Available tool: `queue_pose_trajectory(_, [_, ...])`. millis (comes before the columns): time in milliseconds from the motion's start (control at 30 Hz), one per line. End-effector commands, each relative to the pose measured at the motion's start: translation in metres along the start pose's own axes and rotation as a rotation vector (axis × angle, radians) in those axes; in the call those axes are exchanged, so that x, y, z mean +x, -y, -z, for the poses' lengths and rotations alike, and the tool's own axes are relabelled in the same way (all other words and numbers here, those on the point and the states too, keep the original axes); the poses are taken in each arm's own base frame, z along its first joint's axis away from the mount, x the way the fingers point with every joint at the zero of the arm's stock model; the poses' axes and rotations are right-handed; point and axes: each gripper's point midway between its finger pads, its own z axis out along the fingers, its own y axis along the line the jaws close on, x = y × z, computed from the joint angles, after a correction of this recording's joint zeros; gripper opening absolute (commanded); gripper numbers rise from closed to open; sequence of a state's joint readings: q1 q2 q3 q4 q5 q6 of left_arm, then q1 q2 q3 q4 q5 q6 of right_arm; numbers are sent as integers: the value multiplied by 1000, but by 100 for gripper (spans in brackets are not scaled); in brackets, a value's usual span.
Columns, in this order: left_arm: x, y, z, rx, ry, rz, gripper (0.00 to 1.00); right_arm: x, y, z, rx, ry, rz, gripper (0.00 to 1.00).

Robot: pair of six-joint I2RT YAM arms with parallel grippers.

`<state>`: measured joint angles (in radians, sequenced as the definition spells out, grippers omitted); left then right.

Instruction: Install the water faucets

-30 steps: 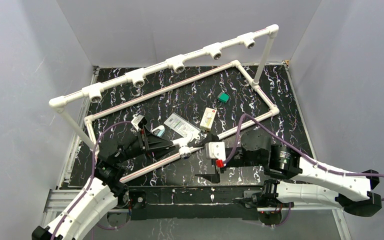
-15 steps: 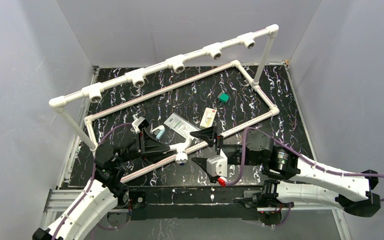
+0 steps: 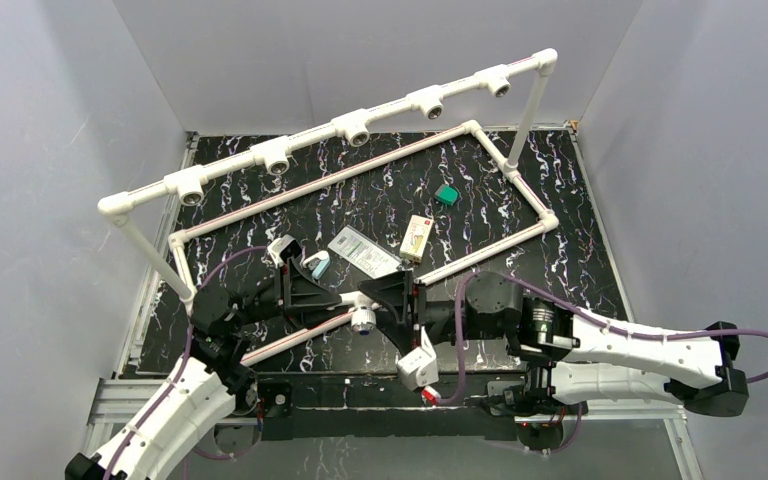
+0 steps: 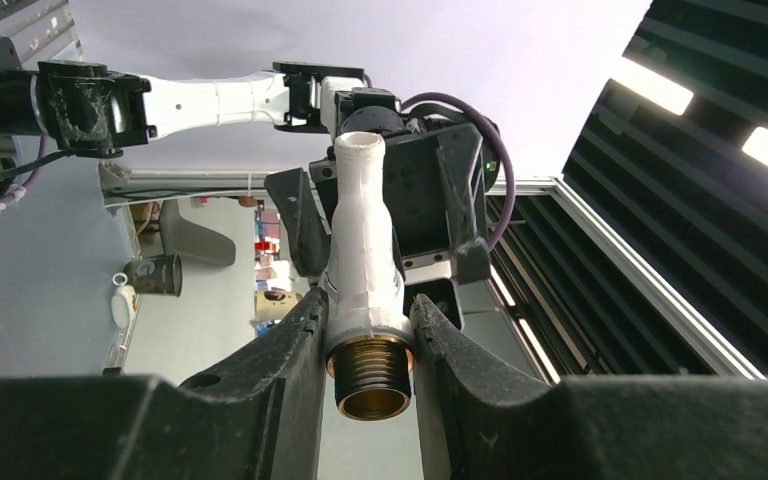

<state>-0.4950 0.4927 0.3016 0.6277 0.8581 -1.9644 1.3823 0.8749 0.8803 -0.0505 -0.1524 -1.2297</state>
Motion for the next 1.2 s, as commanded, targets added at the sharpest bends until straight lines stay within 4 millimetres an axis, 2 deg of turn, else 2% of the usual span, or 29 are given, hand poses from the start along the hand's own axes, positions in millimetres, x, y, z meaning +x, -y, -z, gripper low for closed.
queue_pose_trajectory(0, [10, 9, 0, 12, -47, -35, 0, -5, 10, -8, 49, -6, 231, 71])
queue_pose_trajectory(167, [10, 8, 0, 4, -55, -36, 0, 1, 2, -14, 44, -36, 296, 60])
queue_pose_trajectory(400, [13, 8, 0, -3, -75, -48, 0, 9, 0, -12, 46, -77, 311, 57])
queue_pose_trajectory(700, [16, 9, 0, -11, -84, -59, 0, 8, 2, -6, 55, -75, 294, 44])
queue_pose_trajectory(833, [17, 11, 0, -11, -83, -73, 0, 7, 2, -5, 48, -75, 274, 27])
queue_pose_trajectory(933, [16, 9, 0, -21, -78, -80, 0, 11, 1, -3, 45, -96, 253, 1])
queue_pose_trajectory(967, [16, 8, 0, -28, -76, -82, 0, 13, 0, -3, 45, -105, 248, 1])
queue_pose_trajectory(1000, [16, 6, 0, -36, -74, -85, 2, 13, 1, -2, 49, -107, 243, 1])
queue_pose_trajectory(1067, [15, 2, 1, -59, -69, -92, 13, 12, 1, 0, 59, -102, 224, 1])
queue_pose_trajectory(1167, [13, -2, 0, -96, -54, -133, 42, 9, 4, 5, 75, -91, 174, 1])
